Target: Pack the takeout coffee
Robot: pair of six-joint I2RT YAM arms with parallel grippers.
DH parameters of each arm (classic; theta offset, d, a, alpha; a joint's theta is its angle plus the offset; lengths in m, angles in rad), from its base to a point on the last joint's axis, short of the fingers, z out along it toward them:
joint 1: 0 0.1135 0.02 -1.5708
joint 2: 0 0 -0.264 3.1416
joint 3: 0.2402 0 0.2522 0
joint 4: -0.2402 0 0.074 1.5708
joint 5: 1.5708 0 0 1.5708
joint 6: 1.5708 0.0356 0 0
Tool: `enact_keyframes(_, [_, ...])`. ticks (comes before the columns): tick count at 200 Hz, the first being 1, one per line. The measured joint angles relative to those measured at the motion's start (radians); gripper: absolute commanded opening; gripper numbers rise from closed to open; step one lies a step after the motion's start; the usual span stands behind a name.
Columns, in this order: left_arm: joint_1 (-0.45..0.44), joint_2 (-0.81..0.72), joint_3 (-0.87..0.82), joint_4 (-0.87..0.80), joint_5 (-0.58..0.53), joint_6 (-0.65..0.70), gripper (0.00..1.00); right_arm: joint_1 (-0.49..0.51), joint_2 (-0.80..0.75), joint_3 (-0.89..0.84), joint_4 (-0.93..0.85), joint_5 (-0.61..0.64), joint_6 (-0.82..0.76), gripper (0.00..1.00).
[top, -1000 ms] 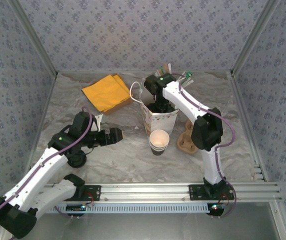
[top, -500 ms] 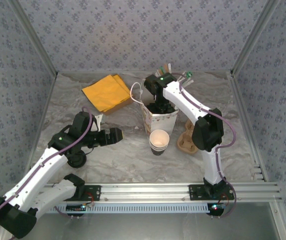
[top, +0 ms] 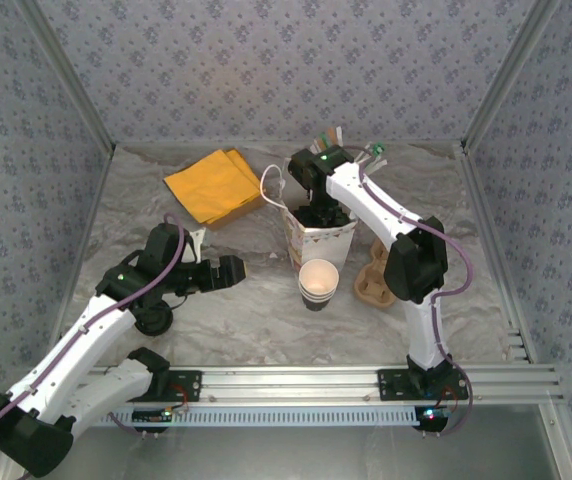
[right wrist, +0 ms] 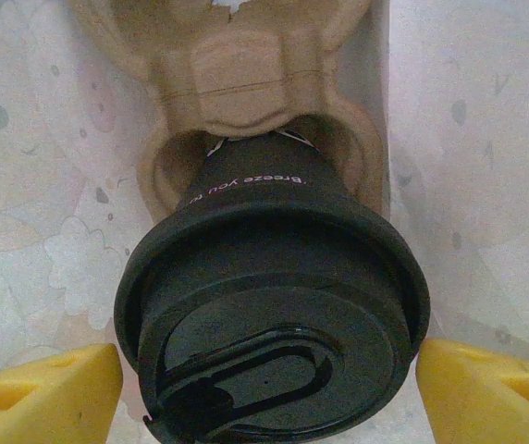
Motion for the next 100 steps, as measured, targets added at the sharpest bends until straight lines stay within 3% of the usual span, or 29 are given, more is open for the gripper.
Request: enact_keyframes(100, [0.000,0.000,0.000,0.000,0.000,0.000,1.00,0.000,-0.001,0.001,-0.007,0.000,0.003,0.85])
